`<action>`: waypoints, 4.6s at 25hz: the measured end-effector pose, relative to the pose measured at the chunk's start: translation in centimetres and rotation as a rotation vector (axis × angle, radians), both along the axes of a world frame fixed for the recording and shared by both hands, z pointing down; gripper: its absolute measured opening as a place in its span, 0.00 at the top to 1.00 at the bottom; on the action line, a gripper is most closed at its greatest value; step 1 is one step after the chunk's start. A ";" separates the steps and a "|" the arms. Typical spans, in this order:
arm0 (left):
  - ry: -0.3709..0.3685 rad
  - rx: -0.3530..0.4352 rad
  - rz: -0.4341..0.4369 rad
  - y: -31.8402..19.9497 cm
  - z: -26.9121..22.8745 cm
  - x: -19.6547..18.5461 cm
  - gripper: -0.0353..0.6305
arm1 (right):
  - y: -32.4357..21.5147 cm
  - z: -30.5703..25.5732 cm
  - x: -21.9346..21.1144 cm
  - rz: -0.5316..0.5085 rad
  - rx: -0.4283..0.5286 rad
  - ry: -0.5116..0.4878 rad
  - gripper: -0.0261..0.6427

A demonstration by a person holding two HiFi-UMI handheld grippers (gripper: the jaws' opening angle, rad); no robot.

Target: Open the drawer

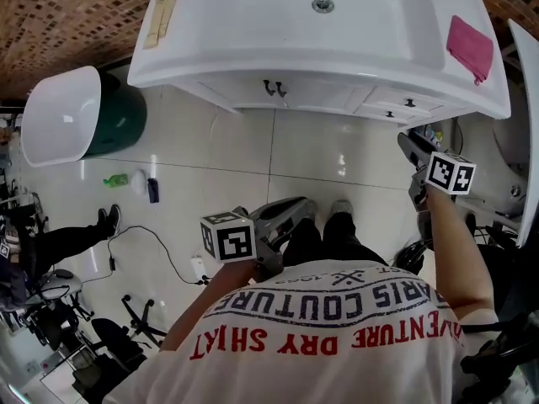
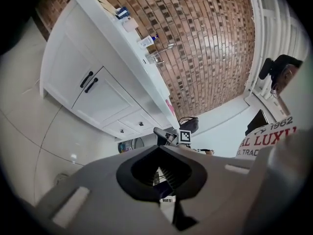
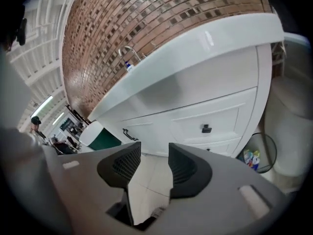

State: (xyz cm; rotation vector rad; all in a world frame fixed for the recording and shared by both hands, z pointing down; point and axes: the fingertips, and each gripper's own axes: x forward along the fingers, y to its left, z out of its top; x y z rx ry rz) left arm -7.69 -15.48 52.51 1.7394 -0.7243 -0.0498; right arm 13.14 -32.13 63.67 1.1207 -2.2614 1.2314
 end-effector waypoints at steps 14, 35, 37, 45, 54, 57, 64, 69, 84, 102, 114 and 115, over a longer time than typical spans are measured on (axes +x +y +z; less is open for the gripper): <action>-0.016 -0.125 -0.128 0.7 5.9 -2.1 0.97 | -9.0 13.4 6.0 0.048 -0.085 0.425 0.72; -0.081 -0.119 -0.087 -0.3 7.2 -1.7 0.97 | -10.4 16.9 6.0 0.058 -0.155 0.446 0.75; -0.087 -0.110 -0.075 -0.4 7.0 -1.5 0.97 | -10.5 16.7 6.0 0.064 -0.148 0.440 0.75; -0.078 -0.113 -0.087 -0.3 7.1 -1.6 0.97 | -9.5 16.5 5.9 0.039 -0.127 0.424 0.76; -0.054 -0.080 -0.005 0.2 6.0 0.3 0.97 | -1.2 17.2 6.2 0.009 -0.132 0.415 0.76; -0.049 -0.080 0.014 0.4 6.0 0.6 0.97 | 1.2 17.1 6.2 0.004 -0.139 0.410 0.76; -0.038 -0.083 0.043 1.0 5.6 1.6 0.97 | 5.9 16.9 6.7 -0.010 -0.156 0.411 0.76; -0.042 -0.075 0.053 1.4 5.0 1.2 0.97 | 7.8 16.8 7.0 -0.005 -0.155 0.409 0.76; -0.020 -0.036 0.094 1.6 3.4 -0.8 0.97 | 9.6 12.6 6.0 0.021 -0.085 0.371 0.79; 0.049 0.221 0.272 1.8 -8.0 -1.9 0.97 | 18.2 -16.5 -13.6 -0.131 0.024 -0.284 0.91; 0.008 0.302 0.283 8.6 -11.5 -3.1 0.97 | 26.4 -21.2 -16.1 -0.244 0.043 -0.309 0.95; -0.002 0.305 0.267 9.4 -11.6 -3.5 0.97 | 27.5 -21.4 -16.0 -0.256 0.046 -0.304 0.95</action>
